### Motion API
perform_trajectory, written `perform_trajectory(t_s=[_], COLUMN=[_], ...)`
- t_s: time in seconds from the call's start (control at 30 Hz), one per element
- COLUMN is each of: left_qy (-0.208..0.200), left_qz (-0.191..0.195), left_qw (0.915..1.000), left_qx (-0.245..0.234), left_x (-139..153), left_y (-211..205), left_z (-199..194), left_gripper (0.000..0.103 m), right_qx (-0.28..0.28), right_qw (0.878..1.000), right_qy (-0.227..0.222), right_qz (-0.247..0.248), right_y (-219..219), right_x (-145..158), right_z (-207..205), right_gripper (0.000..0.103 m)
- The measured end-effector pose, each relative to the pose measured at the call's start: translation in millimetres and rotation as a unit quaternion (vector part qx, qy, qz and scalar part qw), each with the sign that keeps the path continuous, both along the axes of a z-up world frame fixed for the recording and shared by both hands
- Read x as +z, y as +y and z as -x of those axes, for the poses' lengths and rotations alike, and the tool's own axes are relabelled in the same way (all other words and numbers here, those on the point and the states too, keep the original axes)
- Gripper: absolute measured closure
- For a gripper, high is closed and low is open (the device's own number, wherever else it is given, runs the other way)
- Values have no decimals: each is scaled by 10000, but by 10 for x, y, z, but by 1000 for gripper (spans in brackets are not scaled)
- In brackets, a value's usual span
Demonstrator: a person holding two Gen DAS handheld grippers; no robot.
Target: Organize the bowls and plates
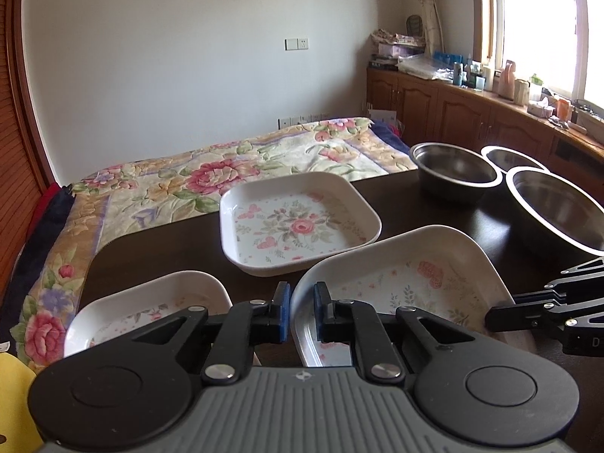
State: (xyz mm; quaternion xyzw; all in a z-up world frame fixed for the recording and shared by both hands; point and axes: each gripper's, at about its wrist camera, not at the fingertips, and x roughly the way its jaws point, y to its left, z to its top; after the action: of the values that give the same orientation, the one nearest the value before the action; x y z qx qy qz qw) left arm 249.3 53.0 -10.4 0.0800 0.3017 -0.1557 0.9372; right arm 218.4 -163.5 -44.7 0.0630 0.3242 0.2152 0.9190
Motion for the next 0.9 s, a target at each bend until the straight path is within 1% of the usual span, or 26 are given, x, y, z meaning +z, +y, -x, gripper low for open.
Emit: perform_trajectory(t_s=[0.33, 0.7, 0.9], left_qy=[-216, -546, -509], left_qz=[170, 117, 114], left_qw=[9996, 9984, 9985], left_qx=[35, 78, 162], left_x=[221, 519, 481], left_y=[-6, -46, -10], left_z=[252, 705, 949], left_gripper=[89, 90, 90], right_qx=[0, 81, 190], right_qw=[9997, 9986, 9984], right_qy=[-108, -336, -291], right_qz=[-209, -400, -448], right_y=[-113, -187, -175], right_x=[94, 278, 239], right_z=[111, 418, 579], right_gripper=[96, 97, 96])
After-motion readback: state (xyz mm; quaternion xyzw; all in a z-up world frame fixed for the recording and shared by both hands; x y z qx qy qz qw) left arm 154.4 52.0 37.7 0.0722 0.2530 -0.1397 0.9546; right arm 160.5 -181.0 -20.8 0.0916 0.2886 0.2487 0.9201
